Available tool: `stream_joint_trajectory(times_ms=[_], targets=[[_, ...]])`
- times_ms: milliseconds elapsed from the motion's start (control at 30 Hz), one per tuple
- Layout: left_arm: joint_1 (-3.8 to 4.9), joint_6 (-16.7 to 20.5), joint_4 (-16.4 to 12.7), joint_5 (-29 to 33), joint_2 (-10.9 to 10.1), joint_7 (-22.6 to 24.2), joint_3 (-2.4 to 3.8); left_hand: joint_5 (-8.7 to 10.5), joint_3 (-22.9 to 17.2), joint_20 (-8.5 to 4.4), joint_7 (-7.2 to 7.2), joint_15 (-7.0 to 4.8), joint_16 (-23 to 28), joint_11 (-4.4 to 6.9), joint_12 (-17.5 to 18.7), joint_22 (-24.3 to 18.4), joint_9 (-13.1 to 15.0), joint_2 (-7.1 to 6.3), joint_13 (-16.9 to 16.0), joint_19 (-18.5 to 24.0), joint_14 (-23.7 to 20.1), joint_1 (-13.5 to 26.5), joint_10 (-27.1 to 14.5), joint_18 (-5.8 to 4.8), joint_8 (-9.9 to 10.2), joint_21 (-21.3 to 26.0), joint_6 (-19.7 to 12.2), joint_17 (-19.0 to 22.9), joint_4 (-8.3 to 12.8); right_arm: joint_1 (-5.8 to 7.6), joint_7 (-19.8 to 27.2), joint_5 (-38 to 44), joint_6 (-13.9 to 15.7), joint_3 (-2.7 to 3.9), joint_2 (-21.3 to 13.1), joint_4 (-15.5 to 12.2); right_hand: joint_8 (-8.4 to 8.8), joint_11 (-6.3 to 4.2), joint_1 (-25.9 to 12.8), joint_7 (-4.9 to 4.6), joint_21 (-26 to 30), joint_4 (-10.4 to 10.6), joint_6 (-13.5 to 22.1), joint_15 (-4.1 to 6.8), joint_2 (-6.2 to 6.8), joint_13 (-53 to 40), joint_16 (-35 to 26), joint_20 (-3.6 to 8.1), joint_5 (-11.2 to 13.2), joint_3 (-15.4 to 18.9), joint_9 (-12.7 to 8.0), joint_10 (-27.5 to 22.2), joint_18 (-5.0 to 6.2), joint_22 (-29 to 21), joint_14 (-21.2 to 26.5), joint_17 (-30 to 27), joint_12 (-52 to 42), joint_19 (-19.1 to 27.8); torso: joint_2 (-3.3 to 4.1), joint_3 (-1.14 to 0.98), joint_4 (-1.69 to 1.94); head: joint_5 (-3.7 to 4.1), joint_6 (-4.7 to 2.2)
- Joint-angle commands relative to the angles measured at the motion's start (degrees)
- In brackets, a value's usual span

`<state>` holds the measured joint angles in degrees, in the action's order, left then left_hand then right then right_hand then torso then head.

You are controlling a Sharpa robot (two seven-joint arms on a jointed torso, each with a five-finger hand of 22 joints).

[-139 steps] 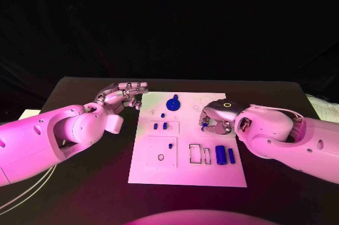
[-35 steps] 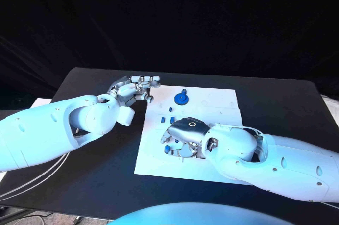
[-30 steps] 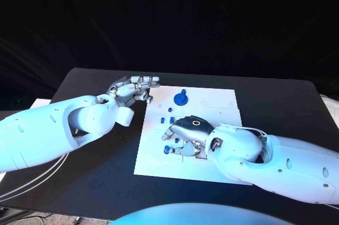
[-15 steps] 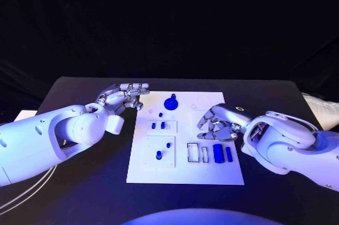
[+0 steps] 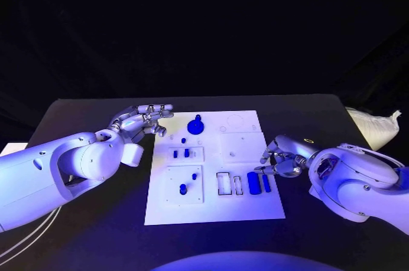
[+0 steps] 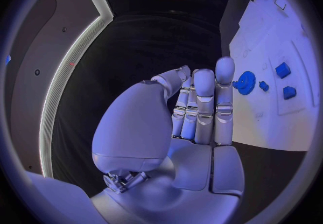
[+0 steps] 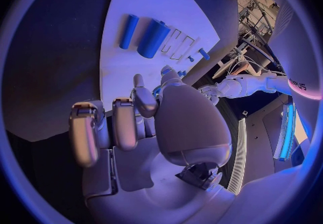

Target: Assemble the parts on the task board

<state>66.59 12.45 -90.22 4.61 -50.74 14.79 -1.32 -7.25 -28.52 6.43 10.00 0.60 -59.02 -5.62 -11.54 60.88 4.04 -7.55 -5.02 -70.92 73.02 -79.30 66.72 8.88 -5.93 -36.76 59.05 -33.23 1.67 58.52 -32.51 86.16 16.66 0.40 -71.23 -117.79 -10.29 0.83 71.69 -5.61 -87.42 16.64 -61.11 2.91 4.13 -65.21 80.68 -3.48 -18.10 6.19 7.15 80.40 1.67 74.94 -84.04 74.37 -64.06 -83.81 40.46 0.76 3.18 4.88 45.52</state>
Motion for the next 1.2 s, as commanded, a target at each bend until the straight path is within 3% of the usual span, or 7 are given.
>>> stream_joint_trajectory(times_ms=[33,200,567,867,1200], targets=[[-0.20,-1.32,0.05,-0.17,0.06,0.18,0.02,-0.07,0.25,-0.08,0.27,0.03,0.38,-0.02,-0.17,-0.08,-0.07,0.45,-0.09,0.42,-0.39,-0.10,-0.50,0.97,-0.26,0.26,-0.13,0.09,0.13,-0.42,-3.98,1.94,-2.83,-0.09,0.10,-0.77,-0.75,-0.03,-1.06,0.16,-0.49,0.06,-0.06,0.26,0.22,-2.85,0.96,0.34,0.74,1.22,0.64,0.68,-0.80,12.11,-3.75,1.39,-2.44,-4.10,-0.03,0.05,-0.03,-0.05,0.13],[-0.37,-1.33,0.08,-0.17,-0.04,0.19,0.01,-0.07,0.25,-0.08,0.27,0.03,0.38,-0.02,-0.17,-0.08,-0.07,0.45,-0.09,0.42,-0.39,-0.10,-0.50,0.97,-0.26,0.26,-0.13,0.09,0.13,-1.02,-5.07,2.34,-4.85,-0.19,0.75,-0.86,-2.05,-0.24,-2.12,0.45,-0.51,0.13,-0.28,0.41,0.25,-4.41,1.80,0.45,2.41,2.73,2.24,0.52,-0.81,12.16,-3.85,2.54,-3.25,-4.14,0.04,0.08,-0.13,-0.25,0.11],[-0.47,-1.43,0.09,-0.17,-0.18,0.17,0.01,-0.07,0.25,-0.08,0.27,0.03,0.38,-0.02,-0.17,-0.08,-0.07,0.45,-0.09,0.42,-0.39,-0.10,-0.50,0.97,-0.26,0.26,-0.13,0.09,0.13,-2.26,-6.01,3.85,-6.78,-0.24,3.04,0.07,-2.31,-0.25,-2.33,0.45,-0.50,0.13,0.02,0.42,0.31,-5.08,2.08,0.47,2.73,3.10,2.76,0.60,-0.81,12.15,-3.89,2.95,-3.70,-4.13,0.09,0.12,-0.10,-0.44,0.22],[-0.50,-1.54,0.09,-0.17,-0.31,0.16,0.01,-0.01,0.32,-0.08,0.29,0.04,0.39,-0.04,-0.25,-0.11,-0.07,0.48,-0.10,0.43,-0.42,-0.05,-0.52,0.97,-0.29,0.32,-0.10,0.16,0.13,-3.07,-6.16,4.72,-6.99,-0.25,4.86,1.04,-2.46,-0.25,-2.30,0.47,-0.50,0.12,0.11,0.42,0.14,-5.26,2.09,0.48,2.69,3.13,3.02,0.58,-0.81,12.16,-3.87,2.93,-3.76,-4.14,0.07,0.12,-0.13,-0.70,0.42],[-0.51,-1.71,0.03,-0.17,-0.37,0.06,0.01,-0.01,0.32,-0.08,0.29,0.04,0.39,-0.04,-0.25,-0.11,-0.07,0.48,-0.10,0.43,-0.42,-0.05,-0.52,0.97,-0.29,0.32,-0.10,0.16,0.13,-4.22,-6.27,5.51,-6.33,-0.24,7.65,3.99,-2.94,-0.29,-1.99,0.53,-0.49,0.07,0.31,0.44,-0.68,-5.66,2.07,0.49,2.40,3.12,3.80,0.48,-0.81,12.16,-3.80,2.84,-3.81,-4.14,0.06,0.12,-0.07,-0.94,0.65]])
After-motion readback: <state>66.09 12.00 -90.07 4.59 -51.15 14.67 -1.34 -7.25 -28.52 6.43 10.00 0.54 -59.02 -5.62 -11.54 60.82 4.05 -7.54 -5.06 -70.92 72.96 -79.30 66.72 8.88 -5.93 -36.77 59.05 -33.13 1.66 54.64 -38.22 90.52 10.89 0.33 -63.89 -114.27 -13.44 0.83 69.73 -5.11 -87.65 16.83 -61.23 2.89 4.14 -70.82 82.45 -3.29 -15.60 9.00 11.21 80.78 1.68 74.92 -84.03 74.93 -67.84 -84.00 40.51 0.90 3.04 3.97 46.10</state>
